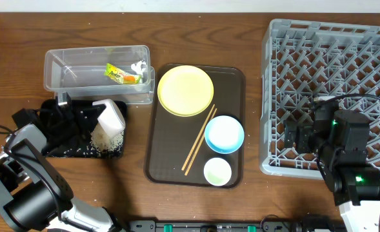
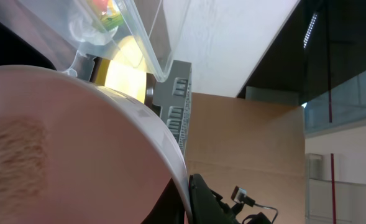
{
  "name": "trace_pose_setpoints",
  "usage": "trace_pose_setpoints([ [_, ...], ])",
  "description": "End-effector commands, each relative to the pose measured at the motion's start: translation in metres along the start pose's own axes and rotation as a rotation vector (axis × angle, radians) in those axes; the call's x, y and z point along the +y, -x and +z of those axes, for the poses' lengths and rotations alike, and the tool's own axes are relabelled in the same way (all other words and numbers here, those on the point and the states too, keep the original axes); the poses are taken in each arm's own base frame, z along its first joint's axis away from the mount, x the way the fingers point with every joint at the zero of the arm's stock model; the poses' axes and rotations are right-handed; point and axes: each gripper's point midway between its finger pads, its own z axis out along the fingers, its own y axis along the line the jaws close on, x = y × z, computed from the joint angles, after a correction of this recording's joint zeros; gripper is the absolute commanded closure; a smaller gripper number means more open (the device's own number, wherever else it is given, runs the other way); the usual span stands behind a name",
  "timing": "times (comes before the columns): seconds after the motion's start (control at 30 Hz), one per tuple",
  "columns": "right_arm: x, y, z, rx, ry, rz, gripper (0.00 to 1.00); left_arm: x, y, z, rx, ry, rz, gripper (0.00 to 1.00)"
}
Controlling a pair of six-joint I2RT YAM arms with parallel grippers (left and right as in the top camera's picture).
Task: Sort waste into correct bins and load items into the dishwasher rack
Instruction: 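Lift rice bowl over black tray and tip rice out with left gripper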
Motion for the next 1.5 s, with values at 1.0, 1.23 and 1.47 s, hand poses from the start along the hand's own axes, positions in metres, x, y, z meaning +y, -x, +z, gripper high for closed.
trace_pose_setpoints([
  [1.0, 0.004, 0.007, -0.005, -0.021, 0.013, 0.008, 0.01, 0.013, -0.032, 0.055, 0.181, 0.11, 0.086, 0.94],
  [1.23, 0.004, 0.007, -0.005, -0.02, 0.013, 0.008, 0.02, -0.009, -0.032, 0.053, 0.194, -0.02, 0.077, 0.94],
  [1.47, 0.004, 0.007, -0.005, -0.02, 0.013, 0.008, 0.01, -0.012, -0.02, 0.038, 0.141, -0.029, -0.042, 0.94],
])
